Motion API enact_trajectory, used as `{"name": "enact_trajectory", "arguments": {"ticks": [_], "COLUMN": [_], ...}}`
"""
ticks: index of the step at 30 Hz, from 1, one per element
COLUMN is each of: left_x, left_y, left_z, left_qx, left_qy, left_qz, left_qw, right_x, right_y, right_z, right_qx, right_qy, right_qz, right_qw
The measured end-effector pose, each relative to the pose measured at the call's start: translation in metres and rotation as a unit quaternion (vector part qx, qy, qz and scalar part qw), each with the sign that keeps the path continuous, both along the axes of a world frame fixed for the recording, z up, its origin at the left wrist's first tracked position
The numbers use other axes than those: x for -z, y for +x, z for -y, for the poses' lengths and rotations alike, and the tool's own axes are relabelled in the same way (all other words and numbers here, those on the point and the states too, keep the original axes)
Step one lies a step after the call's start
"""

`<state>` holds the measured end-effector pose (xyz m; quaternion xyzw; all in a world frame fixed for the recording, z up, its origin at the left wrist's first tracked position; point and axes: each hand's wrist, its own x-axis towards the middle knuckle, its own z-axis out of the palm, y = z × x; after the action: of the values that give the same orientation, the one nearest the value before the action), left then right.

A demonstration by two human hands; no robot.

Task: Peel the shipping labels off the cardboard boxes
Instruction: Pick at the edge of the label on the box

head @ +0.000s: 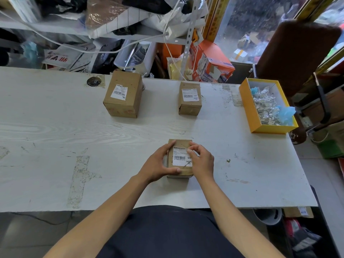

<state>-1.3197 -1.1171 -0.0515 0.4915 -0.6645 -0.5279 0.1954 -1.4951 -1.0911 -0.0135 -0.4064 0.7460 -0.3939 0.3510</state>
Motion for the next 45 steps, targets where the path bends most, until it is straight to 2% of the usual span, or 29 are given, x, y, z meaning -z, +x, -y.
{"name": "enact_trajectory", "arguments": {"ticks": [19,45], "left_x": [0.0002,0.0027], "left_y": [0.0011,0.0004], "left_z": [-0.0002,-0.0006], "left_qx": [0.001,-0.006], "left_qy": [-0.003,0.000], "left_qz": [0.008,-0.013], "left_qw": [1.000,1.000], "right_x": [0.0031,0.0050], "right_y": [-0.0028,-0.0055], "right_z": [0.0006,0.0000], "right_qx": [0.007,0.001], "right_qy": [0.000,-0.001], "right_qz": [0.054,0.064], "right_qw": [0.999,0.998]}}
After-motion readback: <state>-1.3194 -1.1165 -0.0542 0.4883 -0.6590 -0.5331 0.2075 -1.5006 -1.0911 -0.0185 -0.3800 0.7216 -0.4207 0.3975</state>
